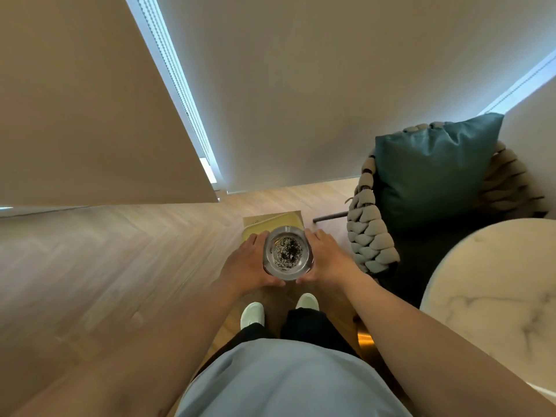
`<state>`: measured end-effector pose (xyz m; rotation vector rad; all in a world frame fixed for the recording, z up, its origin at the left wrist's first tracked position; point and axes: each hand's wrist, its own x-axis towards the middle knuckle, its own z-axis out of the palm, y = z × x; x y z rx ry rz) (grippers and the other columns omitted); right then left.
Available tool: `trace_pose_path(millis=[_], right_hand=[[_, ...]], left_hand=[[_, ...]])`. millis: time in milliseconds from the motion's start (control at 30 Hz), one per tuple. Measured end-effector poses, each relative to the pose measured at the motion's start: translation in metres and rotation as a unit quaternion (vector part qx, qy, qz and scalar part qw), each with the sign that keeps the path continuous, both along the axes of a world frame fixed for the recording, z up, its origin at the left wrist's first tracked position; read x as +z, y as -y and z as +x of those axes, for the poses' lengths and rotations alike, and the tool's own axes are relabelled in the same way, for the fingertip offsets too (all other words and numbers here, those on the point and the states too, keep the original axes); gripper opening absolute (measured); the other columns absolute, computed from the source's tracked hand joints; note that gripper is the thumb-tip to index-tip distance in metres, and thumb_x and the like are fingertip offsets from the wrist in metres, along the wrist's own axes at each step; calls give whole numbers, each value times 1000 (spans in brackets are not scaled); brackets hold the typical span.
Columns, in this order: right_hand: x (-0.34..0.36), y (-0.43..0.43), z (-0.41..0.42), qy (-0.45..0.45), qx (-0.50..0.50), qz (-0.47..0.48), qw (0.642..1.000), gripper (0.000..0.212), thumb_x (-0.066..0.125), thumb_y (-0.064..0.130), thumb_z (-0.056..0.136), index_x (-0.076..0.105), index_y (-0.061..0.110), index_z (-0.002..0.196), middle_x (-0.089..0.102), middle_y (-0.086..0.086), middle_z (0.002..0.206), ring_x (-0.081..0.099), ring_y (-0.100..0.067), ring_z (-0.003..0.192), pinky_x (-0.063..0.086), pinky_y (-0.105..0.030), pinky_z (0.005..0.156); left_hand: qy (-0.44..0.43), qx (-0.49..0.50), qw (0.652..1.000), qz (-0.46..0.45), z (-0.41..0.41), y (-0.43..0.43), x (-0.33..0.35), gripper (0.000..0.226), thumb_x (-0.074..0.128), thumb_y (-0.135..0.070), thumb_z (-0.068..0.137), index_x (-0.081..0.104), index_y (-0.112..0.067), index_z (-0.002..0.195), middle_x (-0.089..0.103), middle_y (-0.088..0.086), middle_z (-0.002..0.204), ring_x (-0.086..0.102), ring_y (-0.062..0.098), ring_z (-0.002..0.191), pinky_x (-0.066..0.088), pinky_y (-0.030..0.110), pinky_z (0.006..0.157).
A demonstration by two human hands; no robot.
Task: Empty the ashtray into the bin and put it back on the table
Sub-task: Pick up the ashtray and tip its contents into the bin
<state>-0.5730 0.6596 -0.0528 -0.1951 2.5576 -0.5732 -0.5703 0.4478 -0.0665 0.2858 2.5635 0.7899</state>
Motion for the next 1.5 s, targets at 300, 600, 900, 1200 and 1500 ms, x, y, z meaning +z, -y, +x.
trace_pose_path(millis=[300, 600, 900, 1200, 1500], right_hand=[[-28, -20, -65, 35, 123, 23, 992, 121, 90, 47, 58, 19, 13, 150, 40, -10, 140, 38, -27, 129, 44, -42, 106], [-92, -20, -105, 48, 138, 3, 989, 119, 91, 44, 57, 21, 16, 149, 41, -6, 138, 39, -23, 126, 45, -40, 103], [-188, -7, -122, 40, 124, 11, 991, 119, 90, 44, 59, 19, 16, 150, 40, -5, 140, 41, -23, 128, 50, -44, 99], [-283, 6, -138, 30, 148, 25, 988, 120, 90, 43, 62, 14, 15, 151, 38, -5, 141, 40, -24, 129, 49, -40, 98], [-323, 7, -162, 97, 22, -86, 991, 52, 77, 37, 82, 56, 18, 126, 58, -2, 112, 58, -20, 101, 50, -30, 82]], left_hand=[[24, 136, 990, 36, -13, -28, -27, 110, 85, -61, 46, 28, -37, 136, 49, -9, 122, 56, 16, 105, 53, 38, 80], [38, 171, 984, 33, -43, -31, -89, 115, 88, -59, 47, 29, -31, 141, 49, -8, 122, 57, 17, 106, 52, 39, 84], [50, 164, 984, 48, -65, -19, -187, 119, 89, -54, 54, 24, -24, 149, 47, -6, 137, 52, 18, 118, 49, 42, 94], [36, 159, 986, 38, -78, -10, -278, 114, 88, -56, 54, 27, -28, 145, 49, -6, 137, 54, 17, 116, 51, 41, 93], [53, 153, 987, 22, -92, -12, -325, 120, 87, -57, 53, 22, -26, 149, 45, -4, 140, 50, 18, 120, 50, 43, 93]])
